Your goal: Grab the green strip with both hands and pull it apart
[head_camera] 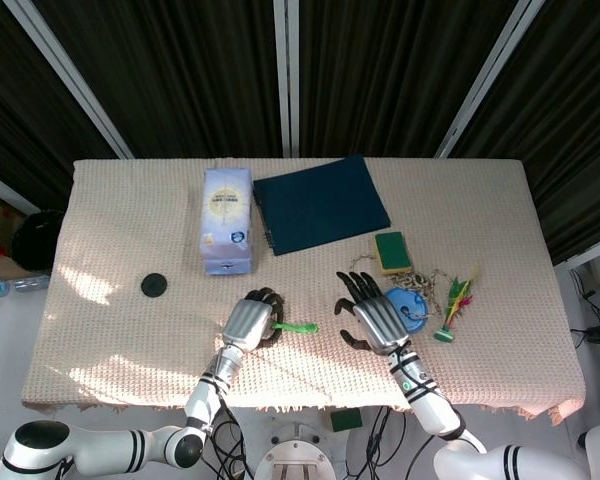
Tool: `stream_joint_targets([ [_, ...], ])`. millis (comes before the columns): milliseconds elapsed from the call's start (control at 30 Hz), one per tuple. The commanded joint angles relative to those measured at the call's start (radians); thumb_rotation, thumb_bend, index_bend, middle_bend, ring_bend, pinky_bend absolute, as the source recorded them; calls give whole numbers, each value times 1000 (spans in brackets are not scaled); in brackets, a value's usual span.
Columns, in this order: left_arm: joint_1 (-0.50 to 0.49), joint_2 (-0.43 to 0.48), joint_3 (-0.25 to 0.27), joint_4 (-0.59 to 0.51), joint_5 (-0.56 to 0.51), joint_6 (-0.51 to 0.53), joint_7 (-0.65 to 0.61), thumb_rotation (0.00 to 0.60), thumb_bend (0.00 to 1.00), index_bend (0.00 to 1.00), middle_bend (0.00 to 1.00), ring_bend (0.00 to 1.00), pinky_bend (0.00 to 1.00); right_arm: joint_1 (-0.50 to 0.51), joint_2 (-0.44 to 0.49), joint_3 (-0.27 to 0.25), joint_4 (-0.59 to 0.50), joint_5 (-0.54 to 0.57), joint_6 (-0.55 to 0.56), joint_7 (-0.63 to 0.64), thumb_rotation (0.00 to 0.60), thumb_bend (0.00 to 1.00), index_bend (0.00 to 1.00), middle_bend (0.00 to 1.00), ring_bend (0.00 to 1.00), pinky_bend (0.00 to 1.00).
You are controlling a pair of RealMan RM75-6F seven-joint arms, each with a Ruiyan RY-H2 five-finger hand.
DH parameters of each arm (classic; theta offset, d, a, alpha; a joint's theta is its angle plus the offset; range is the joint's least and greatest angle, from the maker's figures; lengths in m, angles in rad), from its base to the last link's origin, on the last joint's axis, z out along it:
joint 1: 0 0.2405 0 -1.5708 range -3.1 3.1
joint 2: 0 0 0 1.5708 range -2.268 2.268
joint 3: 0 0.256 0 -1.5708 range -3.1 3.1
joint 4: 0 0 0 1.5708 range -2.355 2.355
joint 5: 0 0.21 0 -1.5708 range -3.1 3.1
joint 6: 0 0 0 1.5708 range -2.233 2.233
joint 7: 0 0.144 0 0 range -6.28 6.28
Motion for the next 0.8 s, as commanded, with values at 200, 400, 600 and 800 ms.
stream_joint_targets([
  [200,-3,3,0,-1,-1,-8,-15,581,360,540,303,170,228,36,-48,10,49,36,-51,33,600,290,474,0,0,0],
  [400,-4,5,3,-3,-2,-7,-17,579,361,540,303,170,228,68,-77,20,85,53,-85,42,600,290,476,0,0,0],
  [600,-4,10,4,-8,-11,-8,-9,581,360,540,303,170,228,92,-100,25,116,78,-113,46,600,290,477,3,0,0],
  [800,-7,11,2,-8,-18,-9,-6,579,361,540,303,169,228,107,-116,25,139,92,-125,56,600,290,478,4,0,0],
])
